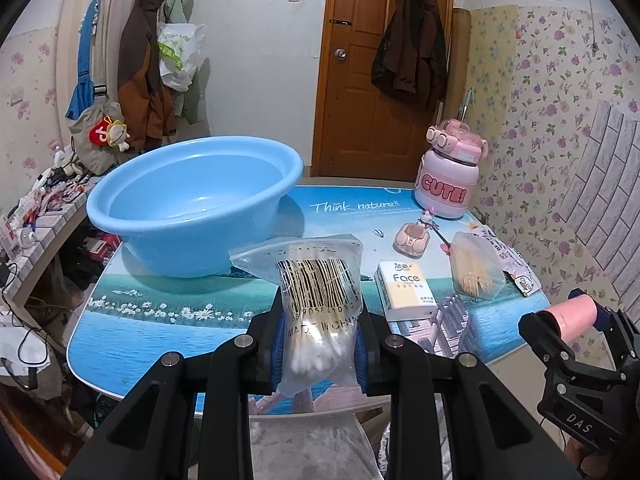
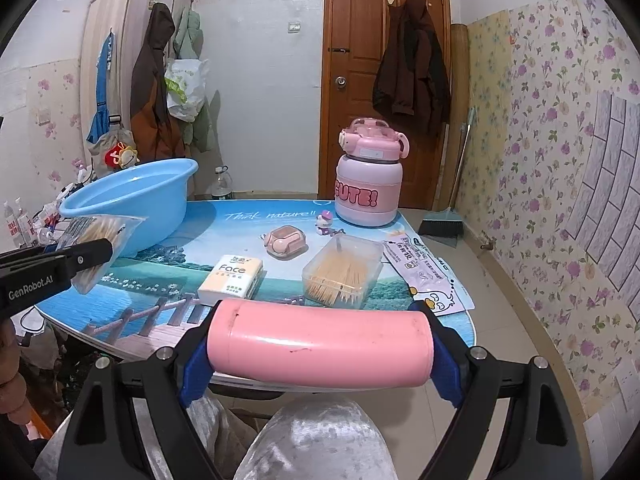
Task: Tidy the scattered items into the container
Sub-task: 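Carry the swab bag over the blue basin with the left gripper while the right carries the roller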
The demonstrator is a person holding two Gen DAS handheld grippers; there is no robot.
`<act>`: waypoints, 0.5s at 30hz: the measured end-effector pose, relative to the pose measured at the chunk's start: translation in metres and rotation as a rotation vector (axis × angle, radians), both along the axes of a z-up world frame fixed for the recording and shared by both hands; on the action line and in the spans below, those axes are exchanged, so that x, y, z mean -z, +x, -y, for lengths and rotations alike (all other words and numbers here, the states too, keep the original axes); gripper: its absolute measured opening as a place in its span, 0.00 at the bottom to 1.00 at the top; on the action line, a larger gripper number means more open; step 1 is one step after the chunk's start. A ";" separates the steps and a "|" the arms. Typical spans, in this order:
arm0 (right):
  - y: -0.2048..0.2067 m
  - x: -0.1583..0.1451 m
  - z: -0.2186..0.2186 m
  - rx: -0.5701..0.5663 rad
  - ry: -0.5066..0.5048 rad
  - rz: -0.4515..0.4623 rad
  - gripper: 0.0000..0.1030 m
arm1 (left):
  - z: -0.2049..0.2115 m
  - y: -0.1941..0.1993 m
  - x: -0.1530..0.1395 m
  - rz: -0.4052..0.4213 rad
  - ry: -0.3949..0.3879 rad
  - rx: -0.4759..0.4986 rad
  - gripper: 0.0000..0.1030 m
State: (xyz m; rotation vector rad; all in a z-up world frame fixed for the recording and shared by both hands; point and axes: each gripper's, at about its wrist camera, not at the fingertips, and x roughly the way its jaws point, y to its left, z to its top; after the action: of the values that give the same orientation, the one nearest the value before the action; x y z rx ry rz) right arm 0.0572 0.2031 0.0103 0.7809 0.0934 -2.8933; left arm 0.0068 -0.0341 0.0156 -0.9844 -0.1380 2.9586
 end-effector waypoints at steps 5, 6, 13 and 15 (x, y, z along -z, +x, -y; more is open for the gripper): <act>0.001 -0.009 0.001 -0.002 -0.002 -0.023 0.86 | 0.003 -0.002 -0.005 -0.010 0.000 -0.007 0.25; 0.001 -0.010 0.002 -0.003 -0.002 -0.028 0.86 | 0.003 -0.002 -0.005 -0.013 0.000 -0.010 0.25; -0.004 -0.021 0.007 -0.023 -0.003 -0.048 0.86 | 0.012 -0.003 -0.012 -0.022 -0.003 -0.030 0.25; -0.006 -0.025 0.008 -0.032 -0.007 -0.058 0.86 | 0.014 -0.002 -0.016 -0.030 -0.005 -0.039 0.25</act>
State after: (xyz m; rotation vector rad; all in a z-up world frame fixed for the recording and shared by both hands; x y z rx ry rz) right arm 0.0509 0.1950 0.0358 0.6879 0.1007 -2.8848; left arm 0.0047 -0.0484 0.0314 -0.9484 -0.1518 3.0091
